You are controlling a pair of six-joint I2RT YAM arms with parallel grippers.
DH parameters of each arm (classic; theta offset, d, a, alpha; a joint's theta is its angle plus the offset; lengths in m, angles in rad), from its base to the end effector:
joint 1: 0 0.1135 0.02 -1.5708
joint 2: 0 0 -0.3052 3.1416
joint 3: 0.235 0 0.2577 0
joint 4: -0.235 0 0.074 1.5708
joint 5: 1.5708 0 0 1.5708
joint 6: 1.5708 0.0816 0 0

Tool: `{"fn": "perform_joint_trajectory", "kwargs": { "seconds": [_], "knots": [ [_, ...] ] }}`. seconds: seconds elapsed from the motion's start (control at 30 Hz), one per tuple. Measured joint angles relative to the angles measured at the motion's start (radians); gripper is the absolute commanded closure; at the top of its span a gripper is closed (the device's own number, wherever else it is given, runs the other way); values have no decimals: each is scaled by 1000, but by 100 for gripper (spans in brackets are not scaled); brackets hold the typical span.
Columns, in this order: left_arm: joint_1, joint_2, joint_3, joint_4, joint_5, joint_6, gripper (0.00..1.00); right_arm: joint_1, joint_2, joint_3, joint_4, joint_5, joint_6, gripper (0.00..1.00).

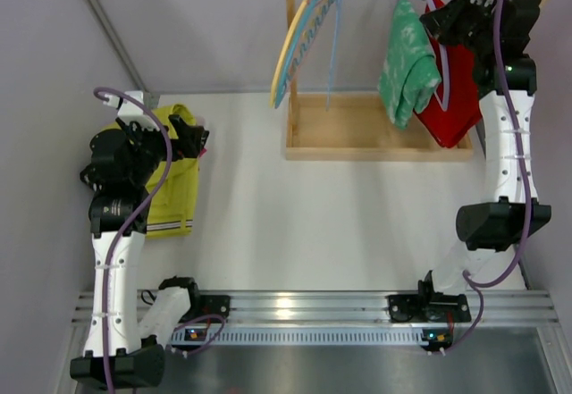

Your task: Remove the trousers from the hanger

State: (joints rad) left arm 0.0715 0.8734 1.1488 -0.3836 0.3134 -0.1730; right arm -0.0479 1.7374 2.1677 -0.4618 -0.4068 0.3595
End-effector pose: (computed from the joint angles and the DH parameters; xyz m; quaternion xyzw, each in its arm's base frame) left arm 0.2009 -0.0108 0.4570 0.0138 0.7424 -0.1495 0.6529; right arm 0.4233 0.0120 0.5689 0.0046 0.7172 0.2491 0.6508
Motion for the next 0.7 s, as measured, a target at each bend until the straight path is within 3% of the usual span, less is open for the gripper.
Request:
{"fn": "perform_joint_trajectory", "kwargs": {
  "seconds": [0.47, 0.7],
  "knots": [
    [0, 2, 0, -3, -27, -4, 1, -1, -27, -34, 41, -39, 204, 100],
    [0, 2, 5, -3, -50, -9, 1, -1, -66, -34, 89, -32, 229, 100]
  ]
}}
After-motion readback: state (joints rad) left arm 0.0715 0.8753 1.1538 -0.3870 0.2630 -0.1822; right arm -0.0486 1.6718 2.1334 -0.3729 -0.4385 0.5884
